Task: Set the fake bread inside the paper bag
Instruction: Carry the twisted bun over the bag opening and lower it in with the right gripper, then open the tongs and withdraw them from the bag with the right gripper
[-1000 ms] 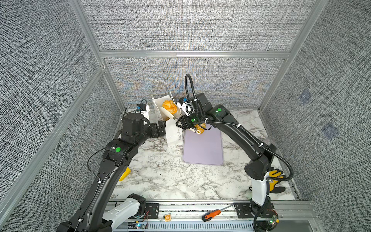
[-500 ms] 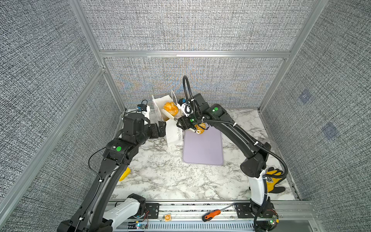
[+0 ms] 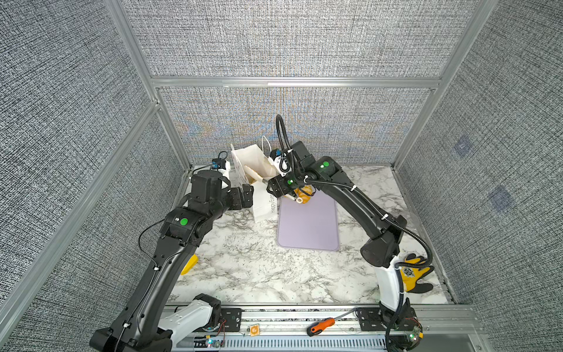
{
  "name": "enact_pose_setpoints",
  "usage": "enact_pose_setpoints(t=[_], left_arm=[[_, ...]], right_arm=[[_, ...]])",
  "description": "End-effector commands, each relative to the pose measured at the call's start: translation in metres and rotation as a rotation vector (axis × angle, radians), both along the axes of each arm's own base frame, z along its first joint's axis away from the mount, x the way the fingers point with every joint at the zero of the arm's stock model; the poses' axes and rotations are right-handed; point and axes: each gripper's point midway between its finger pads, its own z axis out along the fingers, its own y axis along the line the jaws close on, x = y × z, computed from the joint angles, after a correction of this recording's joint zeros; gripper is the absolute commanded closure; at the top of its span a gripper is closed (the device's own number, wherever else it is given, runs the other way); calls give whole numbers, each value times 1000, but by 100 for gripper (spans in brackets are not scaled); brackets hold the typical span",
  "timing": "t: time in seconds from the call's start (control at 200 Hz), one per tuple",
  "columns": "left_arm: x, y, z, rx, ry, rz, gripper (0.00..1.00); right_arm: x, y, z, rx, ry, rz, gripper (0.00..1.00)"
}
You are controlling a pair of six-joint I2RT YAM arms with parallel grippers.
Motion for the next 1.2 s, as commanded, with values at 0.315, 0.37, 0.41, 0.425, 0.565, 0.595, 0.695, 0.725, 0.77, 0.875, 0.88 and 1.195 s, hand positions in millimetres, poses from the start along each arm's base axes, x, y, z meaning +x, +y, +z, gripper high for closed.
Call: enact_pose_setpoints(t=[0.315, 0.37, 0.41, 0.425, 0.565, 0.595, 0.695, 0.725, 0.77, 0.875, 0.88, 1.195], left_arm=[[2, -6, 12, -36, -38, -21, 2], [2, -7, 14, -47, -48, -21, 2], [2, -7, 16, -53, -55, -19, 3], [3, -7, 17, -55, -57, -17, 3], [2, -10, 20, -69, -74, -16, 5], [1, -11, 20, -71, -76, -18, 5], [0, -20, 19, -65, -74, -31, 5], [-1, -22, 19, -61, -77, -34, 6], [-2, -26, 19, -56, -81, -39, 5], [-4, -34, 17, -44, -82, -46, 5], [-4, -34, 17, -45, -83, -46, 5], [-9, -52, 12, -69, -89, -64, 6]], right_arm=[[-22, -12, 49, 46, -98, 38, 22], [-26, -17, 55, 55, -112, 38, 22], [-28, -20, 58, 59, -122, 39, 22], [-29, -21, 59, 61, -124, 38, 22], [-37, -35, 65, 47, -155, 28, 22], [-38, -39, 65, 40, -162, 24, 22], [-37, -54, 62, 12, -169, -2, 22], [-37, -59, 61, 2, -169, -11, 22], [-36, -65, 58, -11, -169, -25, 22], [-34, -82, 49, -38, -161, -60, 22], [-34, -83, 49, -39, -160, -63, 22], [-21, -139, 2, -136, -94, -191, 22]])
